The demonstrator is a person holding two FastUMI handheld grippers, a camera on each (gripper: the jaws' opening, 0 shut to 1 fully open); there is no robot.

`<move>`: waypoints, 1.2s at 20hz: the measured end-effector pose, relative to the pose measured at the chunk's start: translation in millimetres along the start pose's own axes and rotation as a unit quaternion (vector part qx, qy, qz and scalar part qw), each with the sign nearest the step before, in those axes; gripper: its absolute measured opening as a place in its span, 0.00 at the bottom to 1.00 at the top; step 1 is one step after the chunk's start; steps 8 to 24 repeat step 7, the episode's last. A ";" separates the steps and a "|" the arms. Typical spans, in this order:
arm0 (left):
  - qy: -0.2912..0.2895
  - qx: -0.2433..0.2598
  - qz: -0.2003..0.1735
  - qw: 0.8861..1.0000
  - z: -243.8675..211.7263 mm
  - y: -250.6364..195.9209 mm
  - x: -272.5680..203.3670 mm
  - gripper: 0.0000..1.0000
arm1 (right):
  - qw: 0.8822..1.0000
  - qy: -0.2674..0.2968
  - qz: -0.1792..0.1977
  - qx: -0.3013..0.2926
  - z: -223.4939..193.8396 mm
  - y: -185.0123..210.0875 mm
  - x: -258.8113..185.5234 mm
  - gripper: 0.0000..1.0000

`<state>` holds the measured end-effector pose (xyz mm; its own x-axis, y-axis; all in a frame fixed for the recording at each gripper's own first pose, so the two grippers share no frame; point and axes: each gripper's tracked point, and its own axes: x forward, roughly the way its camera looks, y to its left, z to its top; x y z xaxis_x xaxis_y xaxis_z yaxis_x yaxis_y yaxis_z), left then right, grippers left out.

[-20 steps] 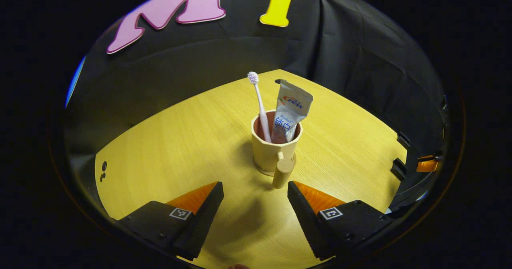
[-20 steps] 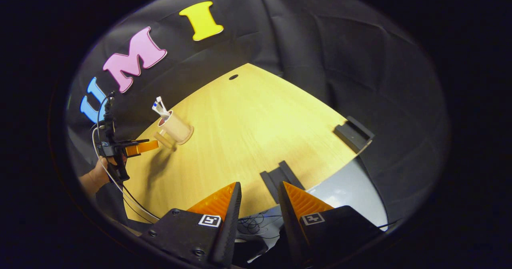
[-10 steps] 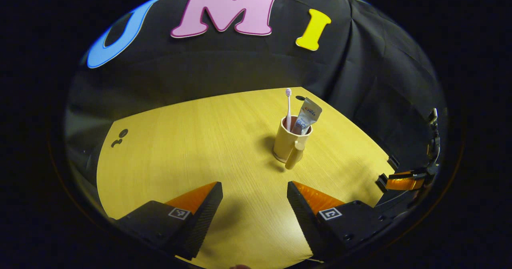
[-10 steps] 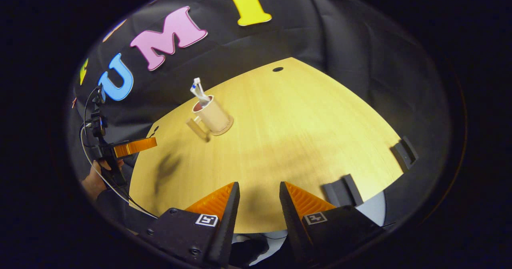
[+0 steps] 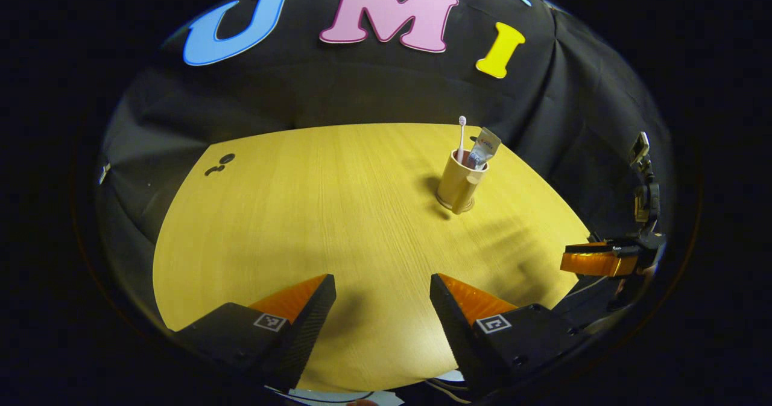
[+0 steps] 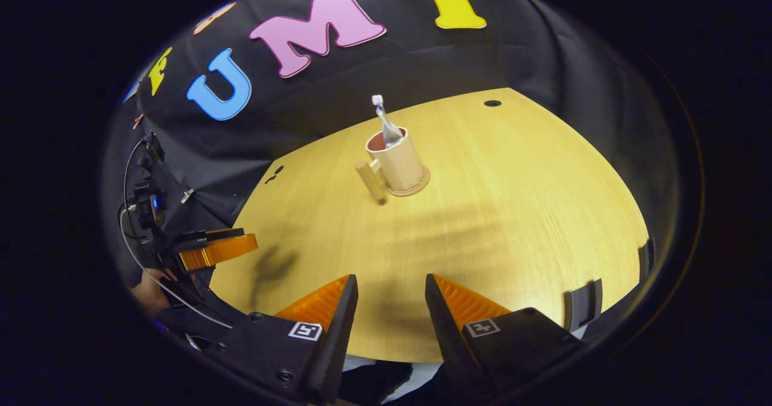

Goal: Put the toothbrush and toothpaste on the desktop into the cup, then pick up the cup and place it on the coaster on the desktop.

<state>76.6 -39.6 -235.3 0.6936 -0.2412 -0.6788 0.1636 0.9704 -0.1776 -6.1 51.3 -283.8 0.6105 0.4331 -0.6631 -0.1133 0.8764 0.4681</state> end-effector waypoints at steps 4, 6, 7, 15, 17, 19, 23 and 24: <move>-0.006 -0.014 0.014 1.000 -9.4 11.8 -16.8 0.98 | 1.000 -0.002 0.021 -0.019 5.3 27.9 1.1 0.72; -0.008 -0.019 0.017 1.000 -15.4 13.8 -21.9 0.98 | 0.999 -0.004 0.026 -0.024 8.9 37.3 1.6 0.76; -0.007 -0.021 0.017 1.000 -18.8 12.7 -24.1 0.98 | 0.999 -0.004 0.028 -0.026 10.9 40.0 2.7 0.76; -0.007 -0.021 0.017 1.000 -18.8 12.7 -24.1 0.98 | 0.999 -0.004 0.028 -0.026 10.9 40.0 2.7 0.76; -0.007 -0.021 0.017 1.000 -18.8 12.7 -24.1 0.98 | 0.999 -0.004 0.028 -0.026 10.9 40.0 2.7 0.76; -0.007 -0.021 0.017 1.000 -18.8 12.7 -24.1 0.98 | 0.999 -0.004 0.028 -0.026 10.9 40.0 2.7 0.76; -0.007 -0.021 0.017 1.000 -18.8 12.7 -24.1 0.98 | 0.999 -0.004 0.028 -0.026 10.9 40.0 2.7 0.76; -0.007 -0.021 0.017 1.000 -18.8 12.7 -24.1 0.98 | 0.999 -0.004 0.028 -0.026 10.9 40.0 2.7 0.76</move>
